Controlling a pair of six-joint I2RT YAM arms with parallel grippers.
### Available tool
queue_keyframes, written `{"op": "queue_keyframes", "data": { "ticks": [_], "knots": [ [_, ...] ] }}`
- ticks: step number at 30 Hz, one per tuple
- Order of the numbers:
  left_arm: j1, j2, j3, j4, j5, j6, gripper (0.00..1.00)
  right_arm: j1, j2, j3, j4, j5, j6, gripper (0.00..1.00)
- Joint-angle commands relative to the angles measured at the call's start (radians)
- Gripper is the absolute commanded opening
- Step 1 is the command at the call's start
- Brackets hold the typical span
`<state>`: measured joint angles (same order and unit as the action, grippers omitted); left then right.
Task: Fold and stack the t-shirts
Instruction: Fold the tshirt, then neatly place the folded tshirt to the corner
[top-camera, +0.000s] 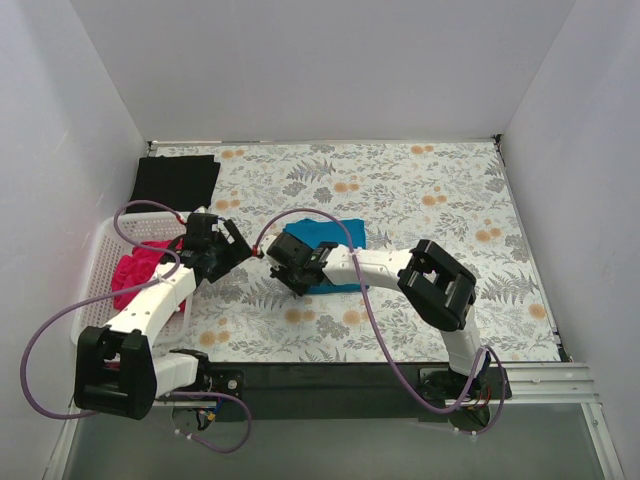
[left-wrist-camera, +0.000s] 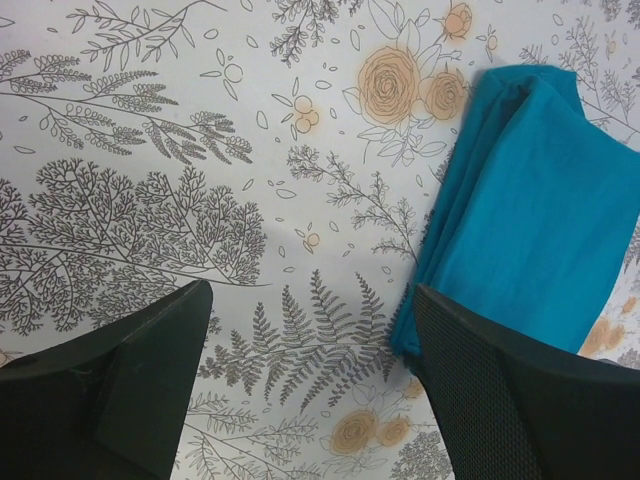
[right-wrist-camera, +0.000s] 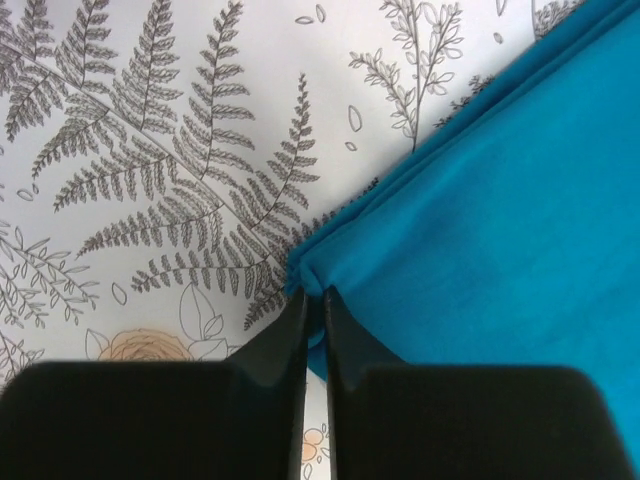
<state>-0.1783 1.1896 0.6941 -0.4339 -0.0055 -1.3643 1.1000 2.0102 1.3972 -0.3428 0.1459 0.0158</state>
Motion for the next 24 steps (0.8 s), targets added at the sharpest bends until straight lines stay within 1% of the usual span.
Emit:
{"op": "queue_keyframes", "data": {
  "ticks": [1, 2, 3, 5, 6, 7, 9, 10, 12, 13, 17, 21, 22, 24],
  "knots": [
    [0.007, -0.001, -0.019, 0.038, 0.078, 0.007, 0.80, 0.004, 0.048, 0.005, -0.050, 0.049, 0.007, 0.09],
    [0.007, 0.002, -0.021, 0.044, 0.090, 0.002, 0.80, 0.004, 0.033, 0.003, -0.050, 0.060, 0.007, 0.03],
    [0.007, 0.005, -0.024, 0.047, 0.107, -0.002, 0.80, 0.004, 0.021, 0.003, -0.047, 0.067, 0.006, 0.01],
    [0.007, 0.022, -0.027, 0.064, 0.136, -0.025, 0.80, -0.003, -0.026, -0.001, -0.036, 0.061, 0.007, 0.01],
    [0.007, 0.031, -0.028, 0.069, 0.153, -0.033, 0.80, -0.009, -0.045, -0.010, -0.021, 0.032, 0.015, 0.01],
    [0.007, 0.050, -0.031, 0.087, 0.207, -0.065, 0.81, -0.015, -0.083, -0.015, -0.012, 0.009, 0.036, 0.01],
    [0.007, 0.068, -0.036, 0.112, 0.271, -0.105, 0.84, -0.029, -0.128, -0.045, 0.030, -0.040, 0.058, 0.01],
    [0.007, 0.083, -0.041, 0.153, 0.333, -0.128, 0.86, -0.031, -0.172, -0.061, 0.048, -0.051, 0.068, 0.01],
    [0.005, 0.099, -0.047, 0.193, 0.378, -0.189, 0.87, -0.038, -0.214, -0.085, 0.079, -0.074, 0.095, 0.01],
    [0.005, 0.117, -0.044, 0.211, 0.386, -0.208, 0.87, -0.042, -0.247, -0.111, 0.105, -0.075, 0.104, 0.01],
    [-0.003, 0.166, -0.025, 0.248, 0.430, -0.274, 0.91, -0.075, -0.284, -0.151, 0.149, -0.115, 0.144, 0.01],
    [-0.030, 0.220, -0.034, 0.317, 0.446, -0.346, 0.95, -0.089, -0.291, -0.184, 0.189, -0.138, 0.170, 0.01],
    [-0.036, 0.229, -0.036, 0.354, 0.447, -0.358, 0.95, -0.091, -0.289, -0.188, 0.194, -0.169, 0.173, 0.01],
    [-0.058, 0.252, -0.042, 0.397, 0.453, -0.396, 0.96, -0.091, -0.288, -0.194, 0.206, -0.180, 0.176, 0.01]
  ]
}}
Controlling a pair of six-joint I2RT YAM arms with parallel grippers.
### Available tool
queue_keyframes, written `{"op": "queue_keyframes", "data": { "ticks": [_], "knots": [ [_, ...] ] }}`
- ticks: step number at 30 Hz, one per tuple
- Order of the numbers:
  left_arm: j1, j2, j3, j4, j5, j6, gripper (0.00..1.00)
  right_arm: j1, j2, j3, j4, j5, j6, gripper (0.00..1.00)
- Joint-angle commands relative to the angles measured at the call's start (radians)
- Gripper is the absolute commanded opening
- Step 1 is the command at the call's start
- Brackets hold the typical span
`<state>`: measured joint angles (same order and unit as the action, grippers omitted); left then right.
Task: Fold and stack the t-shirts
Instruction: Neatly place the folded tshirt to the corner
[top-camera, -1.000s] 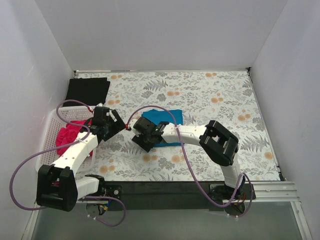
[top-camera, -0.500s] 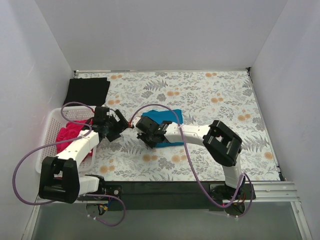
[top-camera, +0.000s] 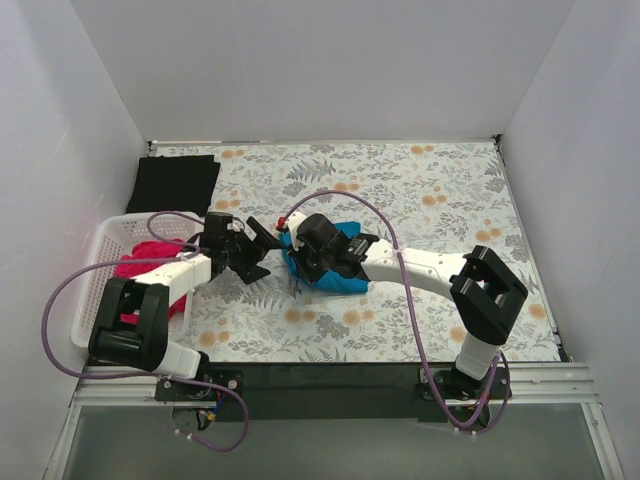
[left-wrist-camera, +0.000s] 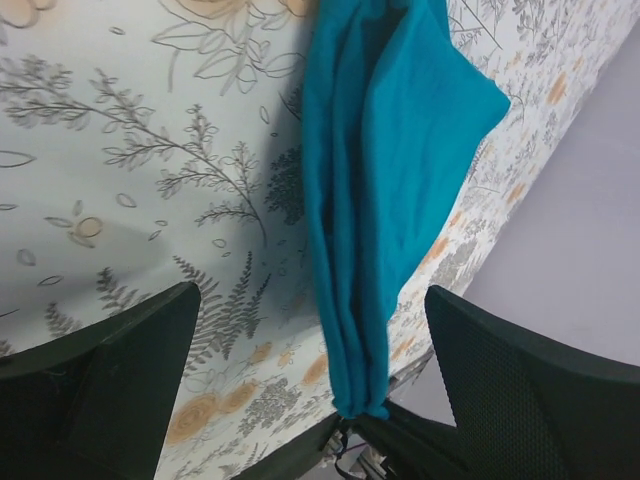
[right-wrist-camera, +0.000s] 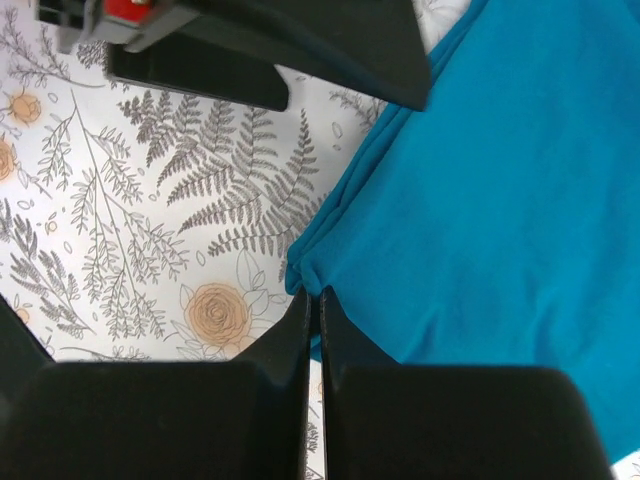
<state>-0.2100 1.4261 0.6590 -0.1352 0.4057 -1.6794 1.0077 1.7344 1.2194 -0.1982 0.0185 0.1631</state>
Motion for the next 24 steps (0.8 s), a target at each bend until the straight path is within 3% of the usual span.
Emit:
{"op": "queue_keyframes", "data": {
  "ticks": [1, 6, 10, 13, 14, 16, 17, 18, 19, 24],
  "knots": [
    [-0.034, 0.046, -0.006, 0.127, 0.047, -0.092, 0.96, -0.003, -0.010, -0.021, 0.065, -0.057, 0.033, 0.01],
    [-0.117, 0.161, 0.022, 0.183, 0.013, -0.129, 0.95, -0.006, -0.003, -0.032, 0.088, -0.087, 0.041, 0.01],
    [-0.149, 0.207, 0.019, 0.210, -0.031, -0.183, 0.83, -0.009, -0.012, -0.043, 0.105, -0.095, 0.050, 0.01],
    [-0.164, 0.223, 0.017, 0.227, -0.068, -0.209, 0.62, -0.011, -0.010, -0.046, 0.117, -0.106, 0.056, 0.01],
    [-0.166, 0.227, 0.031, 0.226, -0.074, -0.194, 0.48, -0.009, -0.007, -0.044, 0.118, -0.110, 0.059, 0.01],
    [-0.169, 0.246, 0.059, 0.201, -0.093, -0.163, 0.28, -0.011, 0.001, -0.041, 0.120, -0.117, 0.059, 0.01],
    [-0.169, 0.250, 0.098, 0.180, -0.114, -0.107, 0.08, -0.011, 0.002, -0.043, 0.120, -0.120, 0.055, 0.01],
    [-0.167, 0.261, 0.125, 0.142, -0.129, -0.074, 0.00, -0.011, 0.005, -0.043, 0.123, -0.121, 0.050, 0.01],
    [-0.167, 0.267, 0.149, 0.097, -0.140, -0.044, 0.00, -0.011, 0.004, -0.043, 0.123, -0.121, 0.049, 0.01],
    [-0.161, 0.329, 0.316, -0.044, -0.293, 0.211, 0.00, -0.011, -0.007, -0.052, 0.123, -0.124, 0.027, 0.35]
  ]
}}
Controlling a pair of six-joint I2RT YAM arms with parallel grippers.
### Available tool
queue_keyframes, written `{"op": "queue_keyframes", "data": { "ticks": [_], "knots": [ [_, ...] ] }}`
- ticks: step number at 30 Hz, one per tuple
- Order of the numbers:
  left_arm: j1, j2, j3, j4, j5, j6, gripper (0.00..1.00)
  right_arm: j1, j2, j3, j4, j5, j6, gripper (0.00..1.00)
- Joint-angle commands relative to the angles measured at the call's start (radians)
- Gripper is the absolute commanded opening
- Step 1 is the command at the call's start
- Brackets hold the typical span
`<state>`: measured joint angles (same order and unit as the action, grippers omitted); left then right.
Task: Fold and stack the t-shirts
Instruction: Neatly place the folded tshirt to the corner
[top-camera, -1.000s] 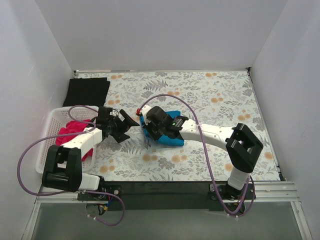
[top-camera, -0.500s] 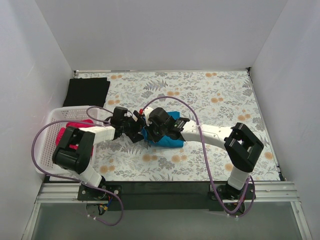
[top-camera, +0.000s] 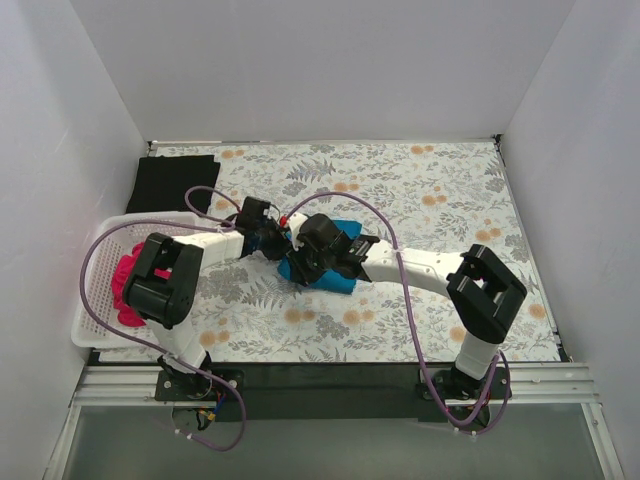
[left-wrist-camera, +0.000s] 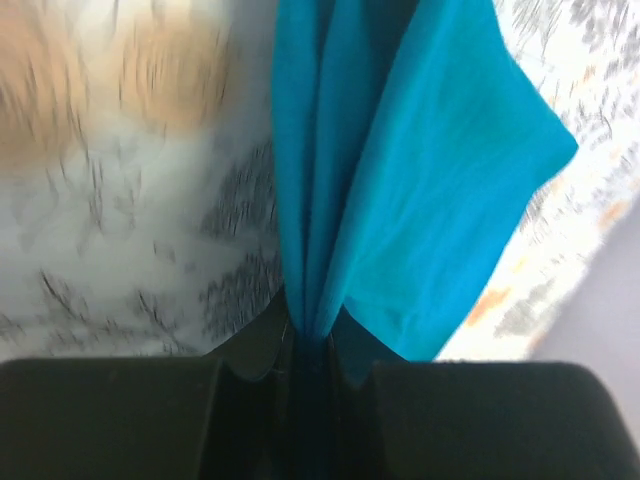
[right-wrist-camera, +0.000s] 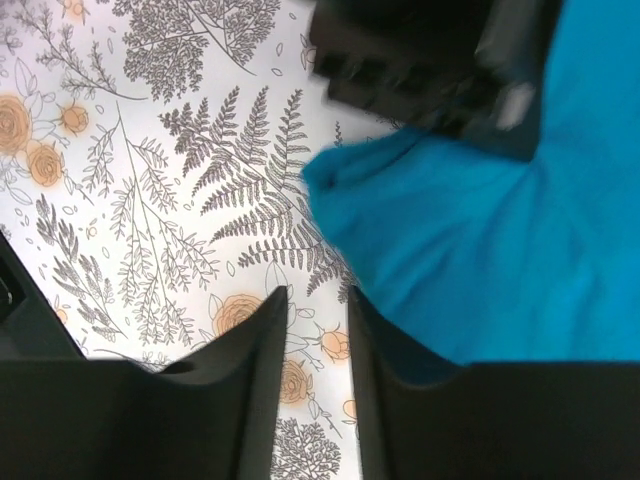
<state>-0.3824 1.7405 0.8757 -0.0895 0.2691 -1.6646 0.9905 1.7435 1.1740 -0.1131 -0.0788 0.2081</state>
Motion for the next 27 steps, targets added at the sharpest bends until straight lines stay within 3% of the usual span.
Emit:
{"op": "queue_keyframes", "data": {
  "ticks": [1, 5, 14, 19, 27],
  "knots": [
    [0.014, 0.025, 0.126, -0.125, -0.180, 0.231, 0.00, 0.007, -0.025, -0.011, 0.036, -0.026, -0.024, 0.39],
    [0.042, 0.085, 0.256, -0.223, -0.295, 0.416, 0.00, 0.005, -0.067, -0.054, 0.035, 0.004, -0.032, 0.49],
    [0.086, 0.238, 0.601, -0.351, -0.648, 0.875, 0.00, -0.007, -0.205, -0.171, 0.024, 0.054, -0.061, 0.52],
    [0.137, 0.406, 0.786, -0.334, -0.801, 1.026, 0.00, -0.038, -0.278, -0.258, -0.009, 0.042, -0.050, 0.56],
    [0.191, 0.468, 0.925, -0.303, -0.826, 1.147, 0.00, -0.117, -0.300, -0.289, -0.057, 0.017, -0.001, 0.73]
  ]
}}
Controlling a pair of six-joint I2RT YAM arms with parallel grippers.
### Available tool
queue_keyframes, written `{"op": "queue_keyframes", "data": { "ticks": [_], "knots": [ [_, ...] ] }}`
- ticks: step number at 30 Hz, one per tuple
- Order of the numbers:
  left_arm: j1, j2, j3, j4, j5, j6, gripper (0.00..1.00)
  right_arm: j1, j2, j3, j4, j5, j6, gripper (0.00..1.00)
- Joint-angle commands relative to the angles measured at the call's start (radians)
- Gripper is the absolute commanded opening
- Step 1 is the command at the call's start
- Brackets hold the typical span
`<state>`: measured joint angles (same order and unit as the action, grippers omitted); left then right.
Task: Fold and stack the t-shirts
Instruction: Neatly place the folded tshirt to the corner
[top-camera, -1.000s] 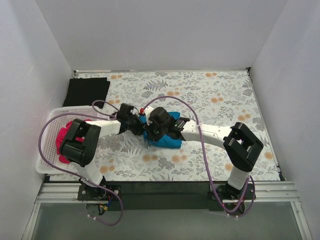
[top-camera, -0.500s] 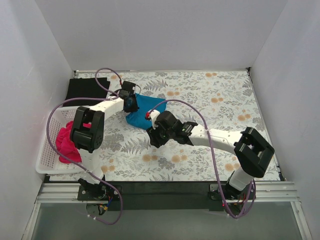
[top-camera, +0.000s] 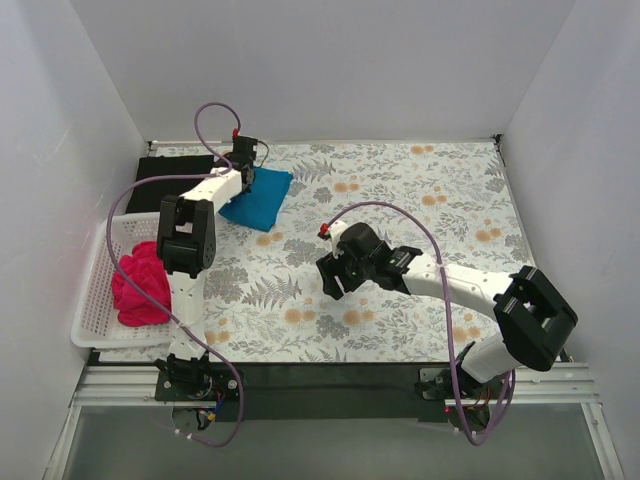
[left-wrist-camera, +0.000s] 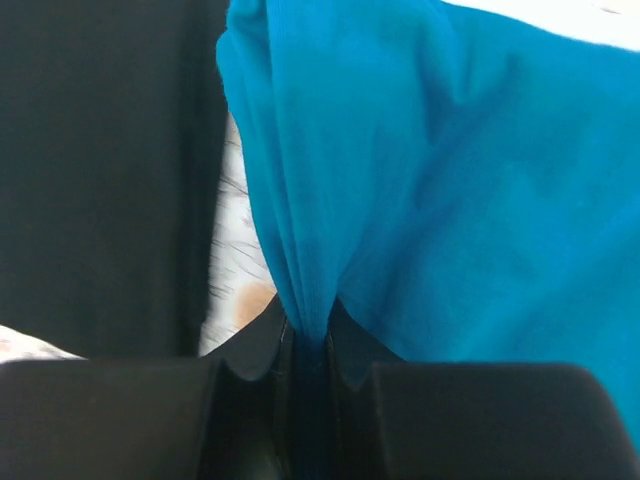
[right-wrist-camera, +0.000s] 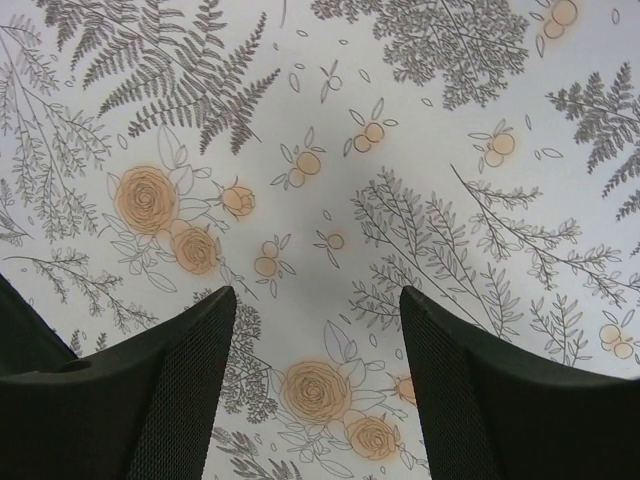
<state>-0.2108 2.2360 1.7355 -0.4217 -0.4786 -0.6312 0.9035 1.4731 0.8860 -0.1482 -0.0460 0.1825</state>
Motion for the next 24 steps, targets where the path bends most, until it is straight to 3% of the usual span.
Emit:
{"op": "queue_keyframes", "data": {
  "ticks": [1, 7, 13, 24],
  "knots": [
    [0.025, -0.033, 0.067, 0.041, -0.086, 0.134, 0.00, -0.040, -0.027, -0.001, -0.028, -0.031, 0.029, 0.74],
    [0.056, -0.038, 0.104, 0.147, -0.088, 0.264, 0.00, -0.068, 0.004, 0.010, -0.050, -0.054, 0.041, 0.76],
    [0.083, 0.007, 0.191, 0.146, -0.092, 0.330, 0.00, -0.078, 0.046, 0.060, -0.080, -0.069, 0.043, 0.76],
    [0.125, -0.030, 0.213, 0.074, -0.084, 0.306, 0.00, -0.078, 0.050, 0.093, -0.090, -0.048, 0.054, 0.75]
  ]
}}
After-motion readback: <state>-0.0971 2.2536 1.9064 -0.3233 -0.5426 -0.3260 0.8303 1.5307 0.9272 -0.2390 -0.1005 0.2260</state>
